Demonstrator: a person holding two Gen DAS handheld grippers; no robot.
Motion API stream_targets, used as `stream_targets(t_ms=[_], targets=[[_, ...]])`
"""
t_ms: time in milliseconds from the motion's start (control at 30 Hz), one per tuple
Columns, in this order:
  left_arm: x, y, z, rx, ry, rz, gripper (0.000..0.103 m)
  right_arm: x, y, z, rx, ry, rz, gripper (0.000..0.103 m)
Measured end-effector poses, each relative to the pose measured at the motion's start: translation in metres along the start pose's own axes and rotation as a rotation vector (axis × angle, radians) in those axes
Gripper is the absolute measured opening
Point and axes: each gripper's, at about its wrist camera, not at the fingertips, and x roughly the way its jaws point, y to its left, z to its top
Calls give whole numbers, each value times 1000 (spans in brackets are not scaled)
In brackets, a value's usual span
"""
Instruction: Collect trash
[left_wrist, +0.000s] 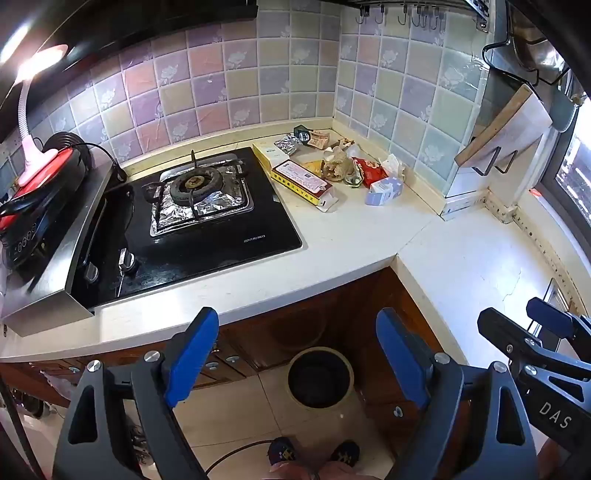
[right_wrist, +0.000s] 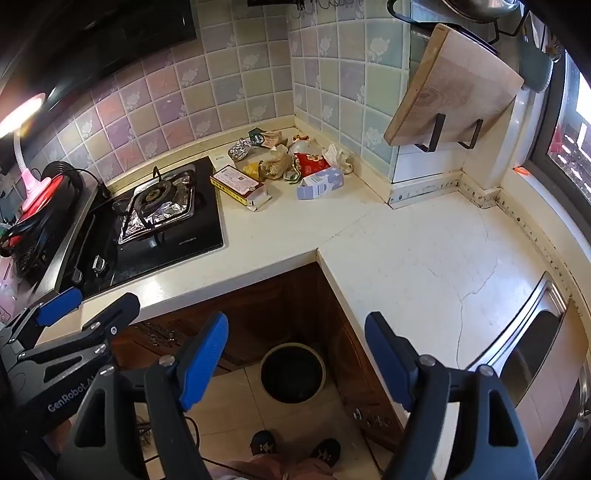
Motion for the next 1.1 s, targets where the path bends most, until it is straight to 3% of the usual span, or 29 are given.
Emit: stream_targets(t_ms=[1100], targets=[[-1,-8,1,28,-5,-16,85,7,7,1,9,11,19,73]])
